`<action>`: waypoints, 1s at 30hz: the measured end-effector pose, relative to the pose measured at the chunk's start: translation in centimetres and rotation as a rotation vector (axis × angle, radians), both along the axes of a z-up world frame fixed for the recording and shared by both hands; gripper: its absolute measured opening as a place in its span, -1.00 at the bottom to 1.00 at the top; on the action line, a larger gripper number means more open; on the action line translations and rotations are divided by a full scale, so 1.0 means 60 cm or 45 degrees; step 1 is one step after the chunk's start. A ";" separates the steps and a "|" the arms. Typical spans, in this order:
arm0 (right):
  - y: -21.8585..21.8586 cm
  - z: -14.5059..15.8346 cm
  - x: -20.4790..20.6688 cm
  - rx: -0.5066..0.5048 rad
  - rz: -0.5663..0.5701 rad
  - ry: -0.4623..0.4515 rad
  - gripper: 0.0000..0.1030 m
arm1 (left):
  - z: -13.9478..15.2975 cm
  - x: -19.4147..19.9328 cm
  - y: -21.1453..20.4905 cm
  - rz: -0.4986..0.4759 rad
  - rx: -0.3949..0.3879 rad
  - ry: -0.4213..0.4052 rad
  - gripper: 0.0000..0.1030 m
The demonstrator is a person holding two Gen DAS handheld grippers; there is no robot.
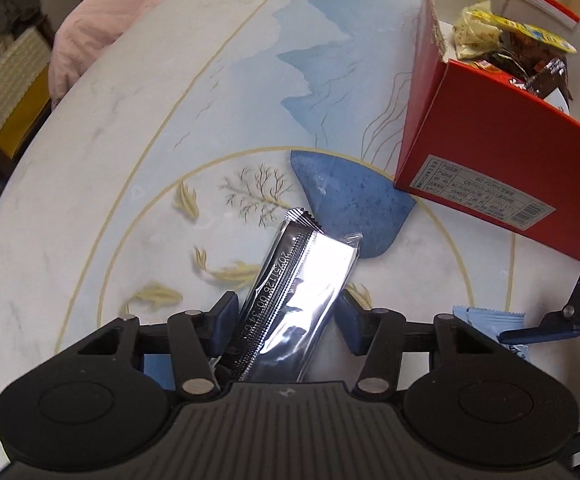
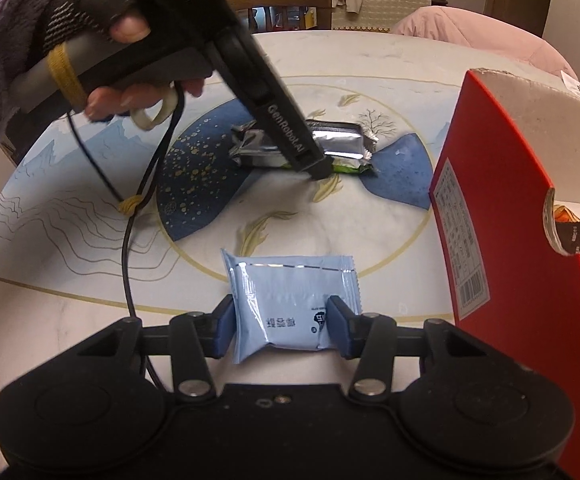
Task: Organize snacks
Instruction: 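Grasp the silver foil bar with the left tool while the right tool grasps the light-blue packet, then carry the silver bar and light-blue packet with both tools over the red box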
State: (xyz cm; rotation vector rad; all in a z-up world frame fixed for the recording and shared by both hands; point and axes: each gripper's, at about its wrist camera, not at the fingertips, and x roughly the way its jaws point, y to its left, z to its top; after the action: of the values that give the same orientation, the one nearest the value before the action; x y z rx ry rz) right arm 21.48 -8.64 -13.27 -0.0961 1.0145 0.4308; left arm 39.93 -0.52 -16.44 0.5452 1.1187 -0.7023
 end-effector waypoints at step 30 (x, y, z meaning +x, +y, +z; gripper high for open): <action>-0.098 0.064 -0.066 0.230 -0.237 0.052 -0.60 | 0.109 -0.310 0.148 0.975 -0.412 0.083 -0.05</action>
State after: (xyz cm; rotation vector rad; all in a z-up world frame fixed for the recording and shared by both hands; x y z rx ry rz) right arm 17.50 -14.53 -9.46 0.1686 1.0100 0.3533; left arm 21.34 8.35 -9.88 -0.1931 1.1343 -0.2165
